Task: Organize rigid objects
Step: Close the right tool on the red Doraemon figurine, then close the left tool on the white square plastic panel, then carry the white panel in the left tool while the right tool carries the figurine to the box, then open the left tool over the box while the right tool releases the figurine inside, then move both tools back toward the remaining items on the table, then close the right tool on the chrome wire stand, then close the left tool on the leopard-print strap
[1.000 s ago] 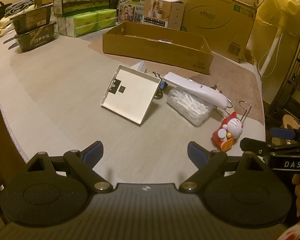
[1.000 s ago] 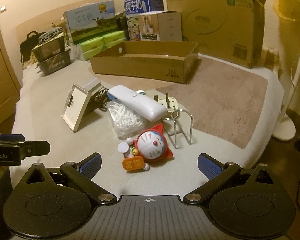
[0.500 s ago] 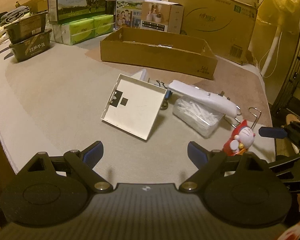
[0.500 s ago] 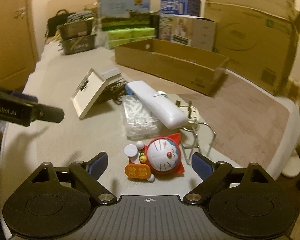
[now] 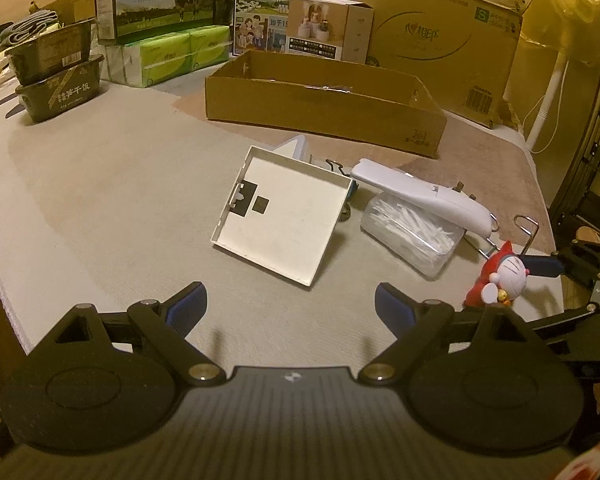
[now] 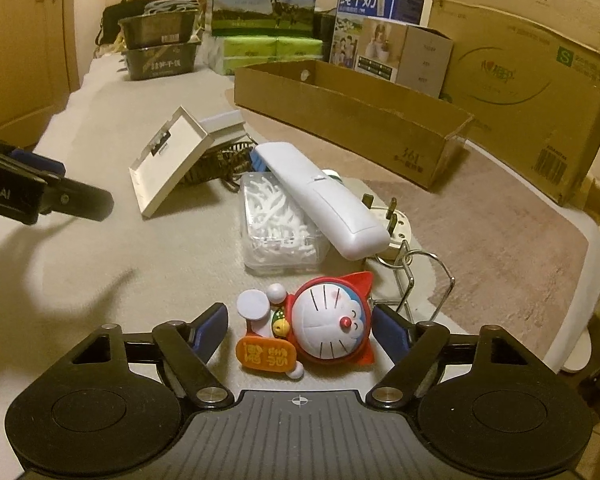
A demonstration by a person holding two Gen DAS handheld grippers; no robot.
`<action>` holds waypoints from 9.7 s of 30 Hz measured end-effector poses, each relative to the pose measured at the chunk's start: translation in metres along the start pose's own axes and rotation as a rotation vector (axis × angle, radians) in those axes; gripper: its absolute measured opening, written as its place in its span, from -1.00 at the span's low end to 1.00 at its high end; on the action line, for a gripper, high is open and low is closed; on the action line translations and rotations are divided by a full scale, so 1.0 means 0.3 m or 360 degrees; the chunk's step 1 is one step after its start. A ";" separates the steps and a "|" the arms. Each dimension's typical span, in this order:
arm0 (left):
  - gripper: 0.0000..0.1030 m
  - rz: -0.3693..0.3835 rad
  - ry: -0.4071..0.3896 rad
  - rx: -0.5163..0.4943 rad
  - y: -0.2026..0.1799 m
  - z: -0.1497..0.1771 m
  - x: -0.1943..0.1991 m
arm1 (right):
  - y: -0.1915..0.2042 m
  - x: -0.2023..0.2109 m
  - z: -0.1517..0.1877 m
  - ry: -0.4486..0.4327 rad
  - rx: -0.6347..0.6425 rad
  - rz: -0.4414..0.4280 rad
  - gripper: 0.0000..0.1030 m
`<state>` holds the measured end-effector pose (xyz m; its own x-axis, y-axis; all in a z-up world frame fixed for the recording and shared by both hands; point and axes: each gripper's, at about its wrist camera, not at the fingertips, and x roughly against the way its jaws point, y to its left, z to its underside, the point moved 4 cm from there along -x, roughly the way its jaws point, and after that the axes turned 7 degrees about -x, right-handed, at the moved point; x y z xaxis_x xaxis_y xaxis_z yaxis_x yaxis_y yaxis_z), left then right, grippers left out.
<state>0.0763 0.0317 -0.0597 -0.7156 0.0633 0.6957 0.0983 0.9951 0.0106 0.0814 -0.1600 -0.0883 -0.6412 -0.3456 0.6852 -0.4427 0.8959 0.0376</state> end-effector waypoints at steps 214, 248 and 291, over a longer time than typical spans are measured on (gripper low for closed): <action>0.73 0.0036 0.0070 -0.0057 -0.029 -0.128 -0.188 | -0.256 -0.029 0.021 -0.0049 -0.0133 -0.0054 -0.38; 0.28 0.0133 0.0044 -0.0054 -0.023 -0.203 -0.351 | -0.327 0.052 -0.064 -0.0140 -0.0321 0.0048 -0.48; -0.33 0.0135 0.0033 -0.0019 0.026 -0.136 -0.123 | -0.227 0.125 -0.188 -0.0281 -0.0285 0.0008 -0.48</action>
<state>0.1315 0.0339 -0.0560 -0.6899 0.1458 0.7090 0.1664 0.9852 -0.0408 0.1227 -0.2184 -0.0242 -0.7497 -0.3705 0.5483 -0.3313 0.9274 0.1736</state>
